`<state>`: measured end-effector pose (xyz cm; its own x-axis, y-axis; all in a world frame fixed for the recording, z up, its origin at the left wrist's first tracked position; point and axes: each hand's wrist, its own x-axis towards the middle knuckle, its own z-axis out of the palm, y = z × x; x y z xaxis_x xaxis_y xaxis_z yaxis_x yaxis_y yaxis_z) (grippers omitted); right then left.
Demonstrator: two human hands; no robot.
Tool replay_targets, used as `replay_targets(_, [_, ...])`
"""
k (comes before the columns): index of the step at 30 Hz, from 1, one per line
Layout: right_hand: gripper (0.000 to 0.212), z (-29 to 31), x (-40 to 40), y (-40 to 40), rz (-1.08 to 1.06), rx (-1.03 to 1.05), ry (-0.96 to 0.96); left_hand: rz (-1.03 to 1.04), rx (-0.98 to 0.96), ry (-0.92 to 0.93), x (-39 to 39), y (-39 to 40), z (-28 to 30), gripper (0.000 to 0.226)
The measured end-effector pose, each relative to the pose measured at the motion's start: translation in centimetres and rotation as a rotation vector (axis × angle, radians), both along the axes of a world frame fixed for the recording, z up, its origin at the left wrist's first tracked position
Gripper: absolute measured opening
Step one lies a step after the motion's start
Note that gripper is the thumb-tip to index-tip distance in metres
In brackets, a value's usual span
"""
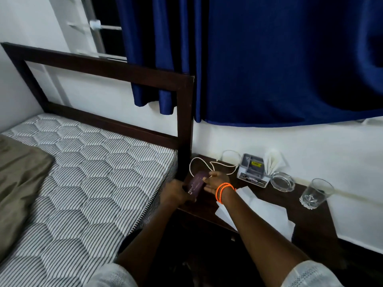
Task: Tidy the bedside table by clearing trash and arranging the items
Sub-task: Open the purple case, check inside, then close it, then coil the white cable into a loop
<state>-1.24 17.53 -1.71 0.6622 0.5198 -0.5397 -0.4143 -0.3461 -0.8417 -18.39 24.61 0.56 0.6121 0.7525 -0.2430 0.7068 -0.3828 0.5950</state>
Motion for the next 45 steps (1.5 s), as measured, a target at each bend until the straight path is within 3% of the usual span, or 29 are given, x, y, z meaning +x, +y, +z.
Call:
replay_targets(9, [0.03,-5.5,0.5,1.1,0.036,-0.048,0.014,0.085,0.005,0.098,1.3,-0.1,-3.7,0.061])
replay_targets(19, [0.023,-6.6,1.0,1.6,0.016,-0.094,-0.056,0.113,0.042,0.125,1.6,0.0,-4.9,0.069])
replay_targets(22, [0.018,-6.0,1.9,1.2,-0.026,-0.161,-0.243,0.103,0.043,0.124,1.5,0.0,-5.0,0.077])
replay_targets(26, [0.004,-3.6,2.9,0.1,0.079,-0.295,-0.76,0.139,0.087,0.063,1.8,-0.1,-4.7,0.084])
replay_targets(31, [0.046,-1.9,4.3,0.0,0.342,-0.359,-1.166,0.133,0.222,-0.12,3.9,0.0,-3.5,0.071])
replay_targets(34, [0.04,-1.7,5.4,0.9,0.452,-0.404,-1.215,0.064,0.258,-0.151,6.6,0.6,-3.1,0.049])
replay_targets(39, [0.026,-1.3,6.8,2.1,0.687,-0.386,-1.247,-0.05,0.269,-0.1,11.5,0.4,-2.2,0.04])
replay_targets(42, [0.013,-1.5,7.8,2.5,0.674,-0.391,-1.251,-0.064,0.293,-0.057,13.2,0.7,-2.3,0.037])
replay_targets(45, [0.023,-2.6,8.9,2.5,0.699,-0.377,-1.243,-0.052,0.28,-0.035,13.9,1.0,-2.2,0.038])
